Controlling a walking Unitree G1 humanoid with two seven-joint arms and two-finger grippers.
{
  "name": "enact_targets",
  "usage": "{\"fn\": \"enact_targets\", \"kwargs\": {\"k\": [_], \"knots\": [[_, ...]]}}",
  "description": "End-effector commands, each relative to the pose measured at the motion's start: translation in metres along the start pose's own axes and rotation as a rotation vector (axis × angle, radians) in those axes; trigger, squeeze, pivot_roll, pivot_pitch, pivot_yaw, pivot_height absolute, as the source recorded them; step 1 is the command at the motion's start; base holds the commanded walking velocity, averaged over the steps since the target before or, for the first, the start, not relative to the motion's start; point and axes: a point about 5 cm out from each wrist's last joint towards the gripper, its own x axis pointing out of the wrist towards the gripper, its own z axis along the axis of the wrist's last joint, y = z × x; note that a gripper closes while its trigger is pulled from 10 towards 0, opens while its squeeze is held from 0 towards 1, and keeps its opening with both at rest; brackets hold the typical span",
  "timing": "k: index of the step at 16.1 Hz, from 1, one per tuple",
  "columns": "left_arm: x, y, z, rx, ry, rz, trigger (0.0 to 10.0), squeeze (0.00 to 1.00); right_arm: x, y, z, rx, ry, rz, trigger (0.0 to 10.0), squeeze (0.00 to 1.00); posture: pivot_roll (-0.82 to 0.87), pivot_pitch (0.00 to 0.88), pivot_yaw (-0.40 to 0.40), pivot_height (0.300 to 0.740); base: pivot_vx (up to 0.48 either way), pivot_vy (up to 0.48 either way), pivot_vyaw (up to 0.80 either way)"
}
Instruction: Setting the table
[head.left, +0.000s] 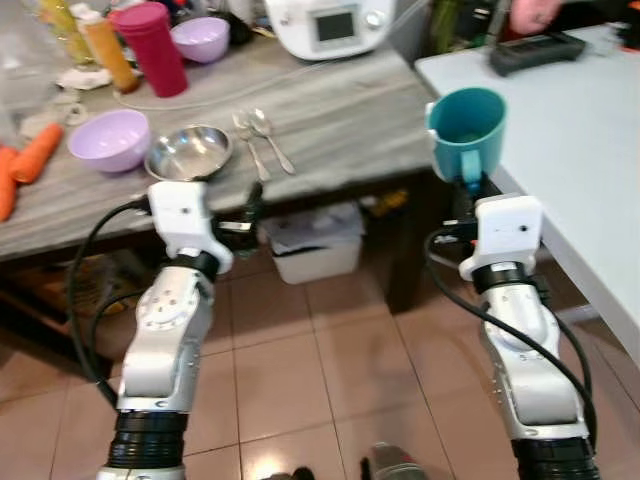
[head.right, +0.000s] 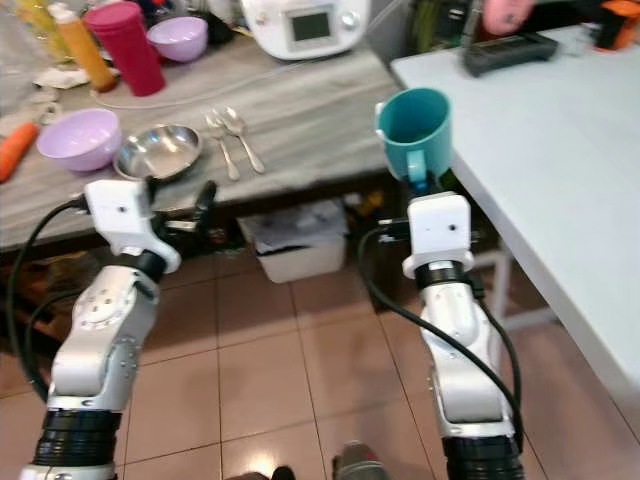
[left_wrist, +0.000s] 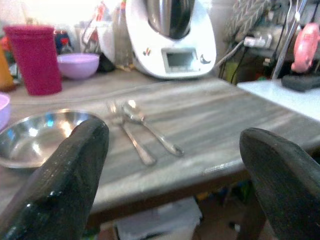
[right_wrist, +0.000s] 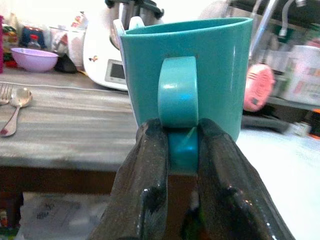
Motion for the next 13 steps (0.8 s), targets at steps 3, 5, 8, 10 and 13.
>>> {"fn": "enact_targets", "kwargs": {"k": [3, 5, 8, 10, 13], "knots": [[-0.002, 0.005, 0.004, 0.032, -0.005, 0.011, 10.0, 0.00, 0.002, 0.002, 0.010, 0.011, -0.042, -0.004, 10.0, 0.00, -0.17, 0.146, 0.084, 0.740, 0.458, 0.000, 0.68], [-0.002, 0.005, 0.004, 0.032, -0.005, 0.011, 10.0, 0.00, 0.002, 0.002, 0.010, 0.011, -0.042, -0.004, 10.0, 0.00, -0.17, 0.146, 0.084, 0.740, 0.458, 0.000, 0.66], [-0.002, 0.001, 0.010, 0.089, -0.036, -0.011, 10.0, 0.00, 0.003, 0.001, 0.017, 0.010, -0.068, 0.007, 10.0, 0.00, -0.17, 0.145, 0.084, 0.740, 0.351, 0.000, 0.69], [-0.006, -0.001, 0.008, 0.094, -0.030, -0.015, 10.0, 0.00, 0.002, 0.001, 0.018, 0.014, -0.070, 0.004, 10.0, 0.00, -0.16, 0.146, 0.083, 0.740, 0.285, 0.000, 0.32], [-0.016, -0.004, 0.004, 0.120, -0.016, -0.033, 10.0, 0.00, 0.001, -0.002, 0.020, 0.018, -0.072, -0.005, 10.0, 0.00, -0.16, 0.154, 0.080, 0.740, 0.254, 0.000, 0.00]]}}
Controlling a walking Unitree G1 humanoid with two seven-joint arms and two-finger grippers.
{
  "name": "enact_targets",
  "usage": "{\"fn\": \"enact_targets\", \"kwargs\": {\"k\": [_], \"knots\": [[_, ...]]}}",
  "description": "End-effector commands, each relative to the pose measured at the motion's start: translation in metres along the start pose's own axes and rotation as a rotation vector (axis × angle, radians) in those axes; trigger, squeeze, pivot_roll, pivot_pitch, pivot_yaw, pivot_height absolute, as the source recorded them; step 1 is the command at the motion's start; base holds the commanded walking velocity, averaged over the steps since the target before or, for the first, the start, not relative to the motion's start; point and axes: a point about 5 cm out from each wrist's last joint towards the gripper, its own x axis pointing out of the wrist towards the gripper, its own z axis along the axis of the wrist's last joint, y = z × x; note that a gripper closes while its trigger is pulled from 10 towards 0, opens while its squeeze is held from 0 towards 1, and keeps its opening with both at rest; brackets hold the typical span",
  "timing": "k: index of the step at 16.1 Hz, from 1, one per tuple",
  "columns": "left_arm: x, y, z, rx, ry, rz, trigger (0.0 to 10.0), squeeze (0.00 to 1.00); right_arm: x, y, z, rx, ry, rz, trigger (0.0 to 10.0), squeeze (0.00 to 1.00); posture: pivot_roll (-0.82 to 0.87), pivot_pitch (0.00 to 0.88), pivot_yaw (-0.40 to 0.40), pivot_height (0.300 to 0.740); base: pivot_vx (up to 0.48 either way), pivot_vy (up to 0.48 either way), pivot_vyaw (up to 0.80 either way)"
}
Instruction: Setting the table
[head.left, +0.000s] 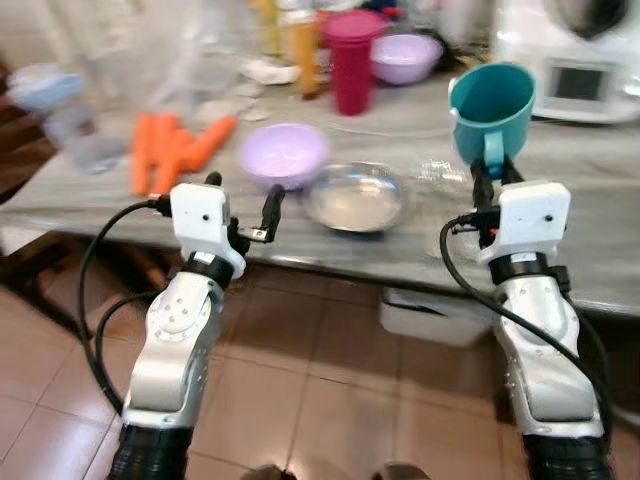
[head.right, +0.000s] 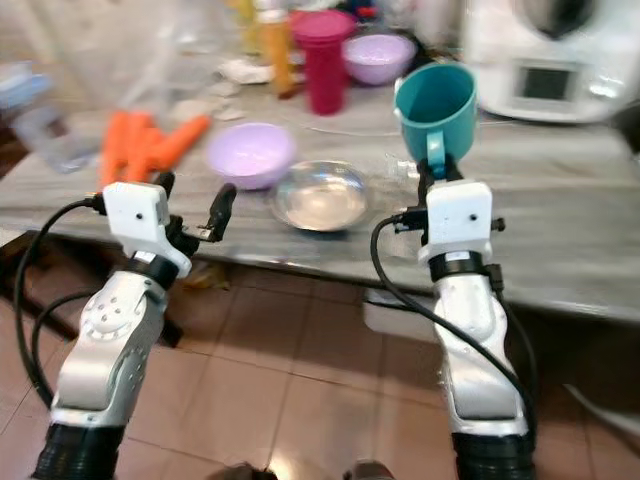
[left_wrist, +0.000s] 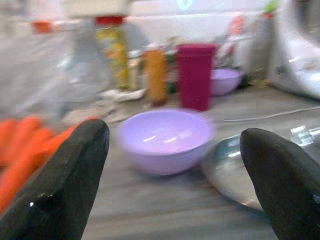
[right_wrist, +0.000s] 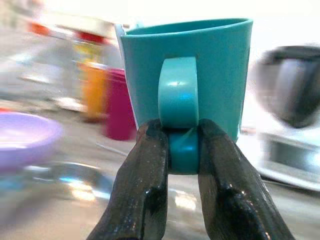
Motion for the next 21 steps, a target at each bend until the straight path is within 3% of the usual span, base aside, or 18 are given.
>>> {"fn": "enact_targets", "kwargs": {"k": [1, 6, 12, 15, 18, 21], "knots": [[-0.003, -0.001, 0.003, 0.013, -0.010, -0.011, 10.0, 0.00, -0.001, -0.002, 0.005, 0.004, -0.015, 0.001, 10.0, 0.00, -0.16, 0.159, 0.076, 0.740, 0.244, 0.000, 0.00], [-0.010, -0.005, -0.003, 0.016, 0.016, -0.027, 10.0, 0.00, 0.001, -0.010, 0.006, -0.018, 0.000, -0.051, 10.0, 0.00, -0.17, 0.169, 0.067, 0.740, 0.242, 0.000, 0.00], [-0.013, -0.011, -0.004, -0.026, 0.020, -0.063, 10.0, 0.00, 0.001, -0.017, 0.005, -0.031, 0.019, -0.075, 10.0, 0.00, -0.18, 0.176, 0.064, 0.740, 0.281, 0.000, -0.77], [-0.016, -0.013, -0.002, -0.058, -0.008, -0.064, 10.0, 0.00, 0.001, -0.017, 0.004, -0.028, 0.021, -0.072, 10.0, 0.00, -0.18, 0.177, 0.065, 0.740, 0.127, 0.000, 0.00], [-0.027, -0.010, -0.006, -0.025, 0.006, -0.040, 10.0, 0.00, 0.002, -0.014, 0.005, -0.012, 0.014, -0.051, 10.0, 0.00, -0.18, 0.179, 0.066, 0.740, 0.000, 0.000, 0.00], [-0.048, -0.001, -0.015, 0.049, 0.030, -0.063, 10.0, 0.00, 0.005, -0.014, 0.006, 0.008, 0.003, -0.015, 10.0, 0.00, -0.17, 0.182, 0.066, 0.740, 0.000, 0.000, 0.00]]}}
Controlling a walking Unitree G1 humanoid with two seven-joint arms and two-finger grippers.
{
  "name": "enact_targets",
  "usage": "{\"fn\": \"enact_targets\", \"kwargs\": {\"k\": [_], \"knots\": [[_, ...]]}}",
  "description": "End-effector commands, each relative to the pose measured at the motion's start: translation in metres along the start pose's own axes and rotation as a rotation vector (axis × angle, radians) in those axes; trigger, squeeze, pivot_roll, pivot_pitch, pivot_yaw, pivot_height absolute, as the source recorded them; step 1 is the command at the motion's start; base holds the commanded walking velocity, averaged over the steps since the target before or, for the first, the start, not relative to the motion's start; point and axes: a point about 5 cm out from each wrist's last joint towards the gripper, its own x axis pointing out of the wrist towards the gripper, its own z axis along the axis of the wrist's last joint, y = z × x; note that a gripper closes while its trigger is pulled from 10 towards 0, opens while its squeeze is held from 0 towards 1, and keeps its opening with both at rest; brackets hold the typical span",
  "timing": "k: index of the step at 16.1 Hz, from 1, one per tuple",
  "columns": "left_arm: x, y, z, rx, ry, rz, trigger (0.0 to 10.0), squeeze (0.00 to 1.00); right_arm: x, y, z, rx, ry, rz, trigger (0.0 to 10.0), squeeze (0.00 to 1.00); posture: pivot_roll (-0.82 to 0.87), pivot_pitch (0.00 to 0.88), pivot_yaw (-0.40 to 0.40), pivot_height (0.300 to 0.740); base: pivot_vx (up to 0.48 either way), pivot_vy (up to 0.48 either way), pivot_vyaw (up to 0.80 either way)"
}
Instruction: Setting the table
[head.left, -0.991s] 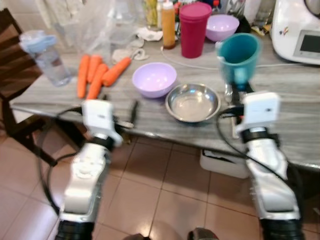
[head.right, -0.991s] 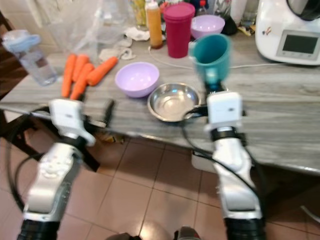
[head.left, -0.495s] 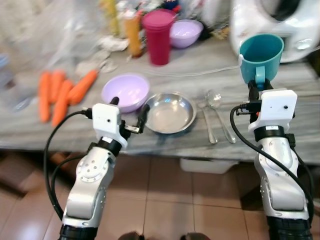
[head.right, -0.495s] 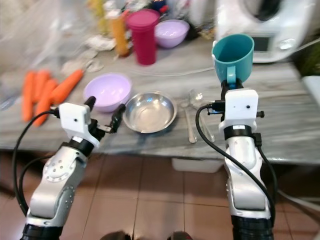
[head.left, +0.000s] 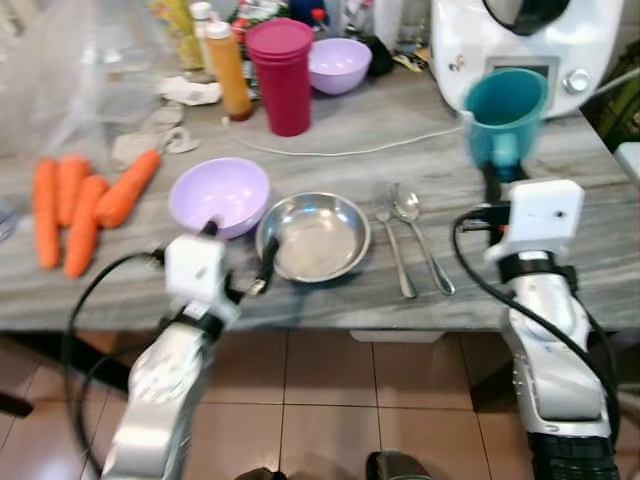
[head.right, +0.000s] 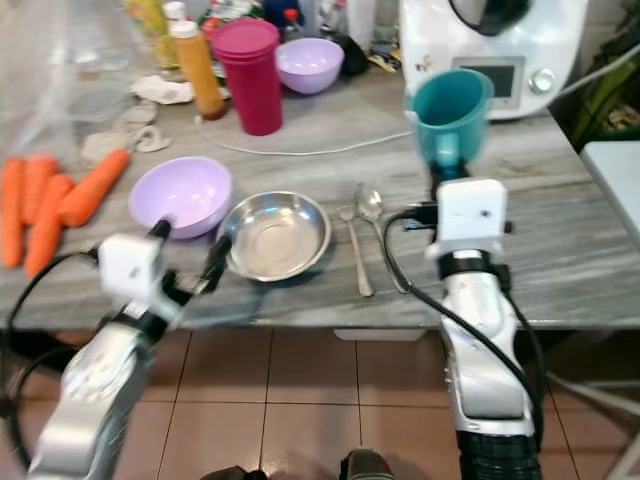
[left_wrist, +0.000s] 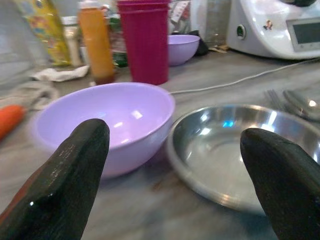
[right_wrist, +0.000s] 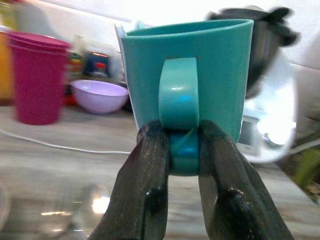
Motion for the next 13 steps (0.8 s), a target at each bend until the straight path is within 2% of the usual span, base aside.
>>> {"fn": "enact_targets", "kwargs": {"k": [1, 3, 5, 8, 13], "knots": [[-0.009, 0.001, 0.002, 0.010, -0.010, -0.049, 10.0, 0.00, 0.005, -0.002, 0.008, 0.015, -0.044, 0.029, 10.0, 0.00, -0.17, 0.192, 0.066, 0.740, 0.000, 0.000, 0.00], [-0.015, 0.000, 0.001, 0.026, -0.007, -0.096, 10.0, 0.00, 0.009, -0.004, 0.005, 0.030, -0.036, 0.054, 10.0, 0.00, -0.16, 0.198, 0.067, 0.740, 0.000, 0.000, 0.00], [-0.021, -0.003, -0.002, 0.006, 0.024, -0.164, 10.0, 0.00, 0.017, -0.005, -0.001, 0.093, -0.011, 0.113, 10.0, 0.00, -0.15, 0.221, 0.076, 0.740, 0.000, 0.000, 0.00], [-0.024, -0.008, 0.001, -0.004, 0.036, -0.249, 10.0, 0.00, 0.038, -0.005, -0.005, 0.153, -0.001, 0.191, 10.0, 0.00, -0.13, 0.245, 0.088, 0.740, 0.000, 0.000, 0.00], [-0.025, -0.012, 0.004, -0.004, 0.031, -0.268, 10.0, 0.00, 0.066, 0.003, -0.002, 0.192, -0.028, 0.281, 10.0, 0.00, -0.11, 0.277, 0.094, 0.740, 0.000, 0.000, 0.00]]}}
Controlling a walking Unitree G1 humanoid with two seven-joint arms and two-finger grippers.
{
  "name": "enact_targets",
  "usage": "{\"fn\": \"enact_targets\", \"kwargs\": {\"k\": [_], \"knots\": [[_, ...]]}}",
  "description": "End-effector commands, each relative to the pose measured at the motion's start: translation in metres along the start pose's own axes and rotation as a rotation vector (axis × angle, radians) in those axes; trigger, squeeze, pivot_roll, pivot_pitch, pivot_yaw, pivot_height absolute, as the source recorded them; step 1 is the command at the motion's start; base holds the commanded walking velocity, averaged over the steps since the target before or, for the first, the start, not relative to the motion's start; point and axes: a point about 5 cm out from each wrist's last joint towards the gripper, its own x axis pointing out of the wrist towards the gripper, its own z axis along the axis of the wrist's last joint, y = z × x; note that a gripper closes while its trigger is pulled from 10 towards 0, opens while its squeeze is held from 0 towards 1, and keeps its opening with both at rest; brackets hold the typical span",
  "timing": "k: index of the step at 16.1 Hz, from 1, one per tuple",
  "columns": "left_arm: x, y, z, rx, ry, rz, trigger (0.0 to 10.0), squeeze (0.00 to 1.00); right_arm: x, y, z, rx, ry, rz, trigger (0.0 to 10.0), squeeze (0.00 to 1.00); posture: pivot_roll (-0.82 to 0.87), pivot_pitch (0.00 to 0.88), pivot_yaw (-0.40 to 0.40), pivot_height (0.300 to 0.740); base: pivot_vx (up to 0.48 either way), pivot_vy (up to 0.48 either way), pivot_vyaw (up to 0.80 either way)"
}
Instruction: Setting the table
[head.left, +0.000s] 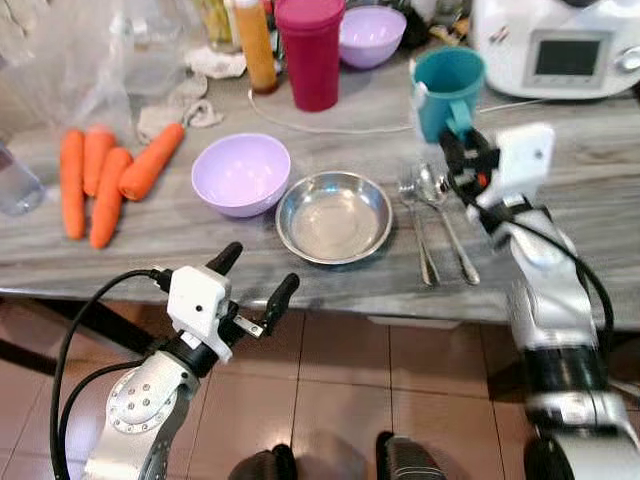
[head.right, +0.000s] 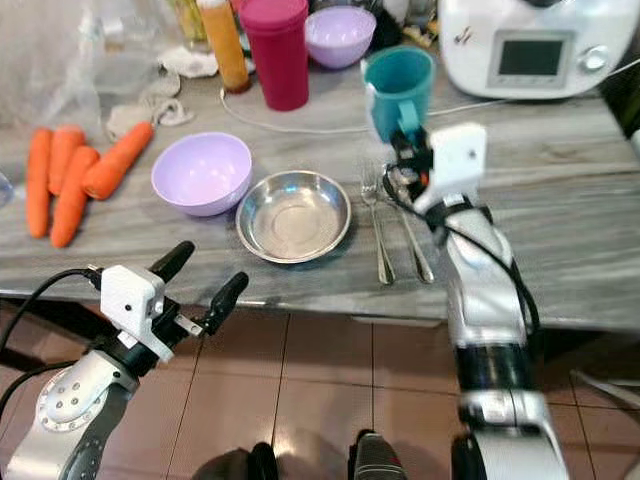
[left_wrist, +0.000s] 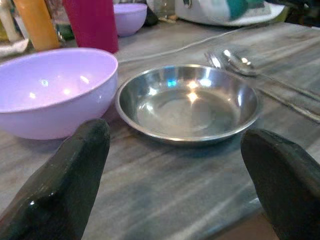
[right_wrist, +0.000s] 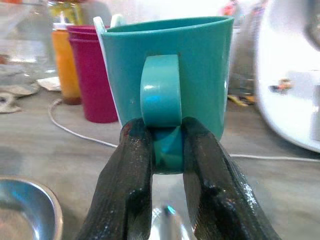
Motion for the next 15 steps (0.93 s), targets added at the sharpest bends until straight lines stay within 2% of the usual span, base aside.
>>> {"fn": "enact_targets", "kwargs": {"k": [1, 4, 7, 15], "knots": [[-0.004, -0.002, 0.001, -0.001, 0.013, -0.007, 10.0, 0.00, 0.006, 0.006, 0.000, 0.035, -0.020, 0.051, 10.0, 0.00, -0.11, 0.283, 0.094, 0.740, 0.000, 0.000, 0.00], [-0.004, -0.005, 0.004, -0.012, 0.005, -0.015, 10.0, 0.00, 0.014, 0.017, -0.003, 0.078, -0.018, 0.131, 10.0, 0.00, -0.10, 0.297, 0.089, 0.740, 0.000, 0.000, 0.00], [0.000, -0.009, 0.009, -0.052, -0.012, -0.046, 10.0, 0.00, 0.018, 0.020, -0.010, 0.125, 0.000, 0.157, 10.0, 0.00, -0.10, 0.305, 0.083, 0.740, 0.000, 0.000, 0.00], [0.013, -0.014, 0.021, -0.077, -0.067, -0.056, 10.0, 0.00, 0.019, 0.025, -0.017, 0.128, -0.004, 0.259, 10.0, 0.00, -0.11, 0.298, 0.083, 0.740, 0.000, 0.000, 0.00]]}}
